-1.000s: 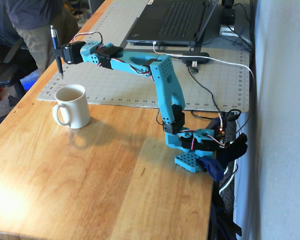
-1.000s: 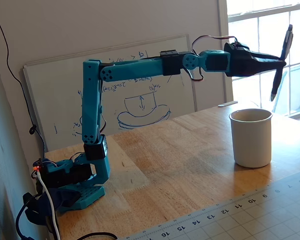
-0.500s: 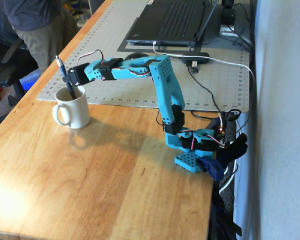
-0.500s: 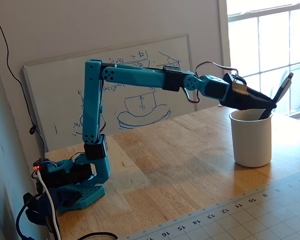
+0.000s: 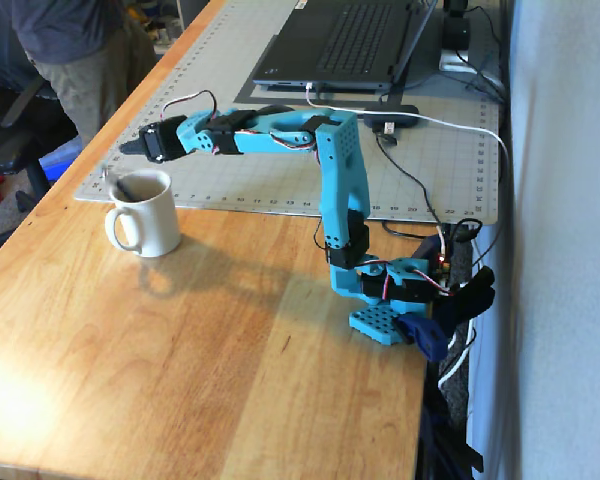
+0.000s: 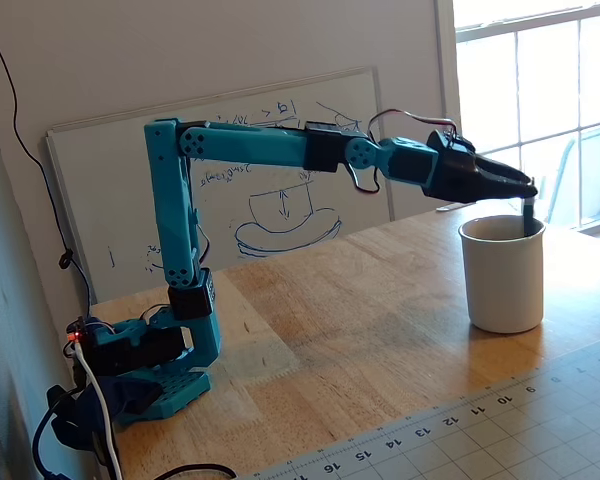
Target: Grasp a pen and put it in a mug.
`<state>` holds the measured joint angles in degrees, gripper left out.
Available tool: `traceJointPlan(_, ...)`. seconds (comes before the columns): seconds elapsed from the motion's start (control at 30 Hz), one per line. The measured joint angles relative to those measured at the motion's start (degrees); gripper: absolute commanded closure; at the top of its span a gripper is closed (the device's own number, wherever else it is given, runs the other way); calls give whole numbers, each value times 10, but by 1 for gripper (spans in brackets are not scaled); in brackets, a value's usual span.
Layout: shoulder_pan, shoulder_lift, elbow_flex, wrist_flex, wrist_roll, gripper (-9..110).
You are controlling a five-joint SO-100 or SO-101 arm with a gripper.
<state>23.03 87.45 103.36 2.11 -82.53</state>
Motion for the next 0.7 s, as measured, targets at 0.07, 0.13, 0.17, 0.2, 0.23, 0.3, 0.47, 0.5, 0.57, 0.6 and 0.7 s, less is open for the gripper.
traceJointPlan(0.07, 0, 4, 4, 0, 0, 82)
traceJointPlan(0.13, 0, 5, 4, 0, 1, 82)
traceJointPlan(0.17, 0, 5, 4, 0, 13, 82)
traceJointPlan(0.2, 0, 5, 4, 0, 26, 82)
traceJointPlan(0.23, 0, 5, 4, 0, 46, 82)
traceJointPlan(0.3, -4, 14, 5, 0, 103, 82)
traceJointPlan(0.47, -38, 60, 27, 0, 296, 82)
traceJointPlan(0.5, -45, 71, 38, 0, 338, 83)
traceJointPlan(0.57, -56, 98, 66, 0, 419, 86)
traceJointPlan(0.6, -62, 112, 82, 0, 460, 87)
traceJointPlan(0.7, -85, 155, 130, 0, 570, 92)
